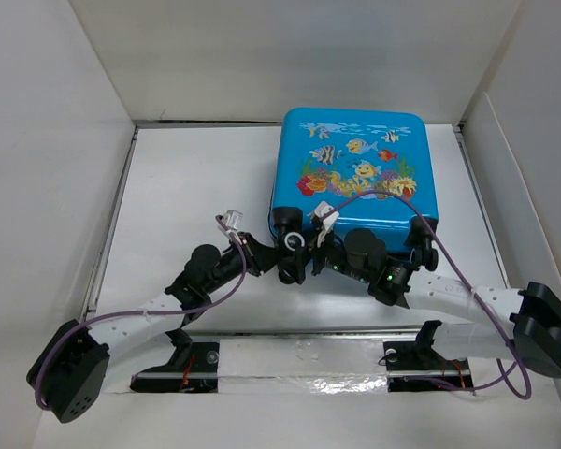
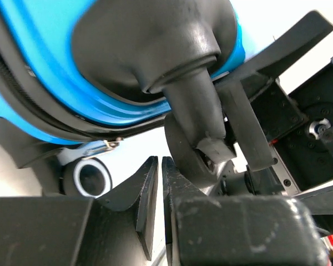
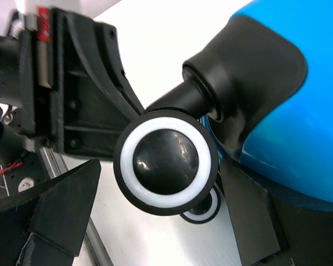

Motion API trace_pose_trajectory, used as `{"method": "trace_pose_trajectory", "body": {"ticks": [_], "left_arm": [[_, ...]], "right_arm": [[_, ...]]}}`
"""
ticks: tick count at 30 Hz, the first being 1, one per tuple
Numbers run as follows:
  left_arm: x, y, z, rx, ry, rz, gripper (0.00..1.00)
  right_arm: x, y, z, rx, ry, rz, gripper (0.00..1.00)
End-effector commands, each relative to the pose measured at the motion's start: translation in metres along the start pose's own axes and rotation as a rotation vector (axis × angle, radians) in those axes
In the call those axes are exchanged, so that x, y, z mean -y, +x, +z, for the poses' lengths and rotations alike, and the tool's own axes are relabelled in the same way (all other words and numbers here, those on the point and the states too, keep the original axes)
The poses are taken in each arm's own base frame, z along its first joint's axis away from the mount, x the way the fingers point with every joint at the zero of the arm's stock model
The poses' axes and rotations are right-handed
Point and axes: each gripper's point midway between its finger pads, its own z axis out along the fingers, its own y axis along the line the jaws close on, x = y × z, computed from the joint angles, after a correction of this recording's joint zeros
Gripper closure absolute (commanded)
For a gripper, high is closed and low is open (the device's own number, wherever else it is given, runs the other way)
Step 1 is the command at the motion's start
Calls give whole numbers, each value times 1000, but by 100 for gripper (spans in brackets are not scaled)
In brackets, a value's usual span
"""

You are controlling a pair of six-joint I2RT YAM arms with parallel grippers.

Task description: Pack the luggage

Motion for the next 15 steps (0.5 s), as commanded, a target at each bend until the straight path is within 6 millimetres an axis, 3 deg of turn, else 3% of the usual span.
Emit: {"method": "trace_pose_trajectory", "body": {"ticks": [1,5,15], "left_arm": [[51,-21,2,52,211,22,95],[52,-19,1,54,220,28,95],[46,-16,-1,57,198,32,95]], "right_arm": [[-5,-45,6,126,-4,-14,5],[-4,-48,11,135,5,-4,5],[4,-59,22,216,56,90,17]]}}
